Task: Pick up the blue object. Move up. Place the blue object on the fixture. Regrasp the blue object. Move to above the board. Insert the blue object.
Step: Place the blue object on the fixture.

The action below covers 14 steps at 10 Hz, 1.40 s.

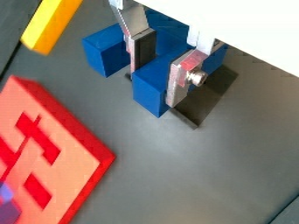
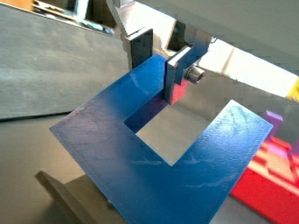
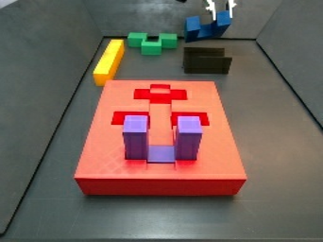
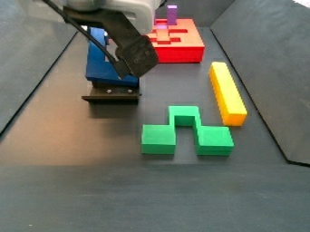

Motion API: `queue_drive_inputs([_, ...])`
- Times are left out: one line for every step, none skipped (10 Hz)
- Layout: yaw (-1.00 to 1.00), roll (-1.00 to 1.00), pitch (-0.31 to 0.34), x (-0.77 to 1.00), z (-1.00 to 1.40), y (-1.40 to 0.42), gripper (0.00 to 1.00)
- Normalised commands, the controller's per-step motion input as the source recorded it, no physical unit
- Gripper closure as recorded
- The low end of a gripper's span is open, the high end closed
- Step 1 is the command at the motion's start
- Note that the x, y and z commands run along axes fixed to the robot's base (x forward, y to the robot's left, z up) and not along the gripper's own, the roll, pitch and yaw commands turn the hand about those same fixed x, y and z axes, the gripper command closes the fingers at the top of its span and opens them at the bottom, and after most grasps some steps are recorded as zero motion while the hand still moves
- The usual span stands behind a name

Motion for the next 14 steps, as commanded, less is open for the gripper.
queue_drive_inputs([0.10, -0.33, 0.369, 0.17, -0.12, -0.08, 1.00])
queue_drive_inputs([0.09, -0.23, 0.383, 0.20, -0.21, -0.15, 1.00])
queue_drive_inputs([0.00, -0.19, 0.309, 0.16, -0.17, -0.17, 1.00])
queue_drive_inputs([-0.02, -0.10, 0.351, 0.31, -0.04, -0.09, 1.00])
queue_drive_inputs([-0.33, 0.00, 0.571, 0.33, -0.04, -0.12, 1.00])
queue_drive_inputs([-0.44, 0.00, 0.554, 0.29, 0.00, -0.08, 1.00])
queue_drive_inputs([-0.47, 0.04, 0.589, 0.23, 0.00, -0.03, 1.00])
queue_drive_inputs([-0.46, 0.09, 0.600, 0.22, 0.00, -0.05, 1.00])
queue_drive_inputs([-0.17, 0.00, 0.194, 0.23, 0.00, 0.00, 1.00])
queue_drive_inputs([0.00, -0.08, -0.029, 0.03, -0.08, 0.00, 1.00])
queue_drive_inputs([0.00, -0.09, 0.000, 0.41, -0.16, 0.15, 1.00])
queue_drive_inputs([0.00, -0.01, -0.009, 0.42, -0.15, 0.10, 1.00])
queue_drive_inputs([0.00, 0.00, 0.000, 0.25, -0.15, 0.01, 1.00])
queue_drive_inputs([0.00, 0.00, 0.000, 0.09, -0.27, 0.03, 1.00])
